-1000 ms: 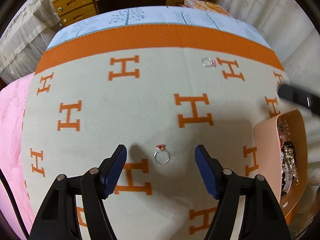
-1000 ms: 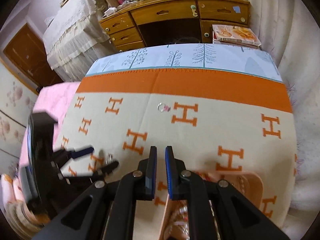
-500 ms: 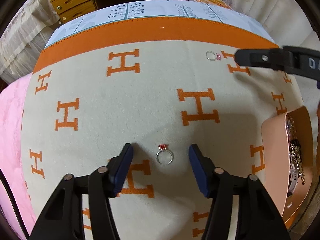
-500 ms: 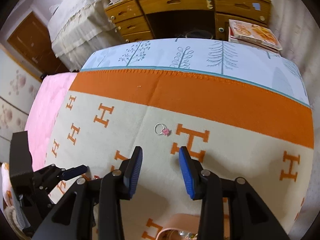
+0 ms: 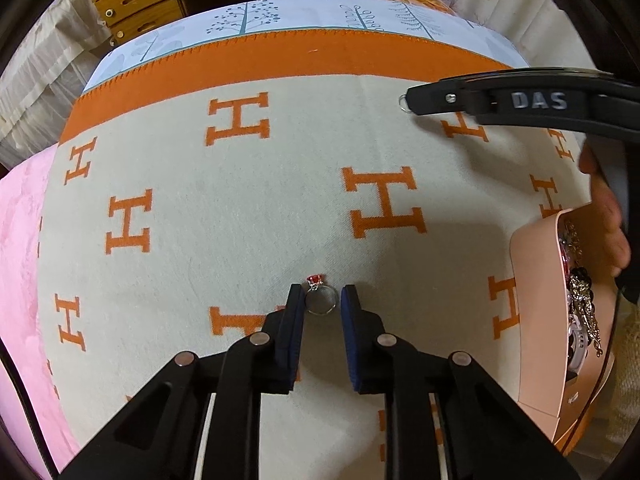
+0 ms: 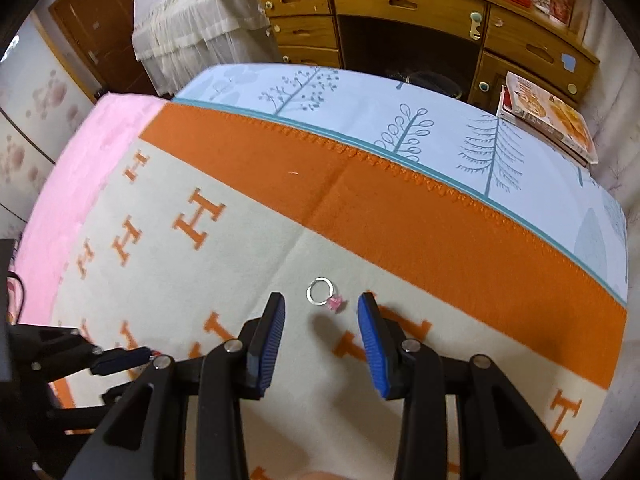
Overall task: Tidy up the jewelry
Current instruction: 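Grasp the red-stone ring with the left tool while the right tool grasps the pink-stone ring, then carry both rings into the pink tray and open both tools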
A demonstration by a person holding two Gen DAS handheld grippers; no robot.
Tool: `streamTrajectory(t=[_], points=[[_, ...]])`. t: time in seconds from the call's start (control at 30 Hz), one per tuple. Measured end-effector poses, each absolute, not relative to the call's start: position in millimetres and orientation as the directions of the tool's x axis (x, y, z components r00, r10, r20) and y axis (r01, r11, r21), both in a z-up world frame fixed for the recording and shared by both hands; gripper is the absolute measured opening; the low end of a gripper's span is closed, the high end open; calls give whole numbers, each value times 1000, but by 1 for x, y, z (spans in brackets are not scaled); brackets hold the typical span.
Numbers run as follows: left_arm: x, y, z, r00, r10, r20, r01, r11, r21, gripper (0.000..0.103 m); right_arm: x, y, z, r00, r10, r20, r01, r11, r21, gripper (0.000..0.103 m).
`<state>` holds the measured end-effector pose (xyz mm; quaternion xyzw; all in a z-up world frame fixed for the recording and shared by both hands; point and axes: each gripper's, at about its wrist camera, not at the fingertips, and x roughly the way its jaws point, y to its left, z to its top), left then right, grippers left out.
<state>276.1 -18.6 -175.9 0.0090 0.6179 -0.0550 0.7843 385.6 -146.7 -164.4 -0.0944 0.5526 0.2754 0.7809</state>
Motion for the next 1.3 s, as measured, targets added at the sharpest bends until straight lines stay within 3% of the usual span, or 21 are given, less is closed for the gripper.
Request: streamTrajectory(t=[0.4, 0.47, 0.53, 0.87, 1.3], points=[[283, -9, -176, 220, -99, -970, 105, 991, -77, 15, 379, -128, -175, 273, 252, -929, -631, 775, 25, 37], [283, -7, -176, 219, -102, -970, 103, 991, -81, 15, 378, -128, -175, 295, 238, -925, -626, 780, 2, 28], [283, -8, -177, 219, -105, -970, 100, 991, -84, 15, 378, -130, -175, 297, 243, -923, -623, 782, 6, 8], [278, 5, -166, 224, -139, -965, 79, 989, -124, 14, 361, -150, -156, 335, 315, -888, -585, 808, 66, 8], [237, -43, -86, 338, -252, -907, 212, 959, -187, 13, 256, -245, -87, 463, 438, -770, -411, 876, 251, 9]])
